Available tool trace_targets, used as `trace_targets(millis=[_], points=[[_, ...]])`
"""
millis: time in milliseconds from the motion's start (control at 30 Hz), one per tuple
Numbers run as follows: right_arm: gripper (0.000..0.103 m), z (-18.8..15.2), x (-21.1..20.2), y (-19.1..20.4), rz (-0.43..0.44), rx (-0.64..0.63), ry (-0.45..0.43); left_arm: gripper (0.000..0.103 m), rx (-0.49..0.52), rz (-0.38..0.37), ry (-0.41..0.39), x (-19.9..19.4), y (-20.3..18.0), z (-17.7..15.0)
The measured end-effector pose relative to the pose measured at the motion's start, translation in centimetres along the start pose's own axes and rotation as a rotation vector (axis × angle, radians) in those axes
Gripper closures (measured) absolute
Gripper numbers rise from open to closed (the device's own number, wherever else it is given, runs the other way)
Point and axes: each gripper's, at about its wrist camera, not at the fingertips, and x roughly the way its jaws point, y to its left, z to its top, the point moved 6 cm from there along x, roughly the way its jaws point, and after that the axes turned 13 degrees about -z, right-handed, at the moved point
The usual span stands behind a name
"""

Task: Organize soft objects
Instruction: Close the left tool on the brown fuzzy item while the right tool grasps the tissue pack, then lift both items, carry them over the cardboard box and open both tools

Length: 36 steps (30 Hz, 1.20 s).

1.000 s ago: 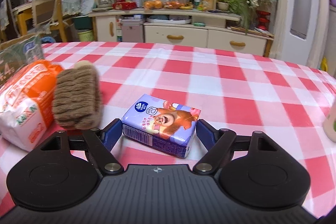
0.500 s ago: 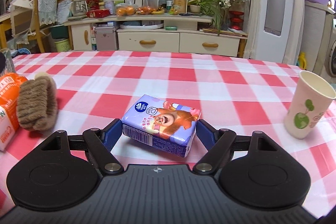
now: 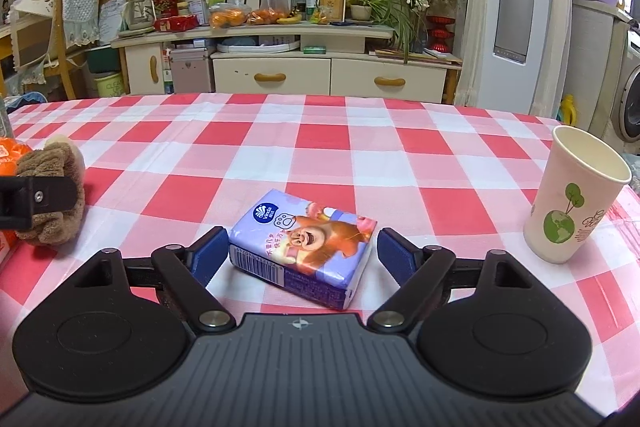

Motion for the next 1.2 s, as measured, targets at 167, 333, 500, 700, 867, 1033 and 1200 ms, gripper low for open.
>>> trace_targets(millis=[167, 333, 500, 700, 867, 1033, 1200], points=[[0.001, -0.1, 0.2, 0.0, 0.018, 0.006, 0.018, 0.005, -0.047, -0.002, 0.014, 1.3, 0.6, 0.3], [0.001, -0.1, 0.6, 0.0, 0.047, 0.017, 0.036, 0.005, -0.058, -0.018, 0.034, 2.0, 0.7, 0.6], [0.0, -0.1, 1.0, 0.3, 0.062, 0.015, 0.051, 0.031, -0.043, -0.013, 0.068, 2.7, 0.6, 0.3], [0.0, -0.1, 1.4, 0.6, 0.069, 0.032, 0.072, 0.06, -0.058, -0.036, 0.094, 2.9, 0.8, 0.2], [0.0, 0.0, 1.6, 0.6, 0.062, 0.031, 0.072, 0.065, -0.053, -0.057, 0.098, 2.8, 0.7, 0.3], [0.004, 0.2, 1.8, 0.3, 0.065, 0.045, 0.068, 0.069, -0.046, -0.094, 0.101, 2.6, 0.4, 0.4], [0.006, 0.3, 1.8, 0.3, 0.07, 0.045, 0.061, 0.071, -0.029, -0.126, 0.108, 2.1, -0.1, 0.1]])
